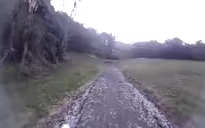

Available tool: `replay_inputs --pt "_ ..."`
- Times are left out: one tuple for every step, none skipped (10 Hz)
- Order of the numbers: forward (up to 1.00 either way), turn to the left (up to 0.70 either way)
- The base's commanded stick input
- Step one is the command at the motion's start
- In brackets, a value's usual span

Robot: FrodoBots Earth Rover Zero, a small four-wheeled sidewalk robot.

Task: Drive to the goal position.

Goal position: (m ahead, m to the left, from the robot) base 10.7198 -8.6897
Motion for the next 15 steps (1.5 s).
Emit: replay_inputs --pt "0.66 0.0" --pt "0.66 -0.06" --pt "0.66 -0.28" --pt "0.66 -0.33" --pt "0.66 -0.27" --pt "0.66 -0.05" --pt "0.66 0.0" --pt "0.66 0.0" --pt "0.66 0.0" --pt "0.66 0.0" --pt "0.66 0.0" --pt "0.66 0.0" --pt "0.66 0.0" --pt "0.66 0.0" --pt "0.67 -0.17"
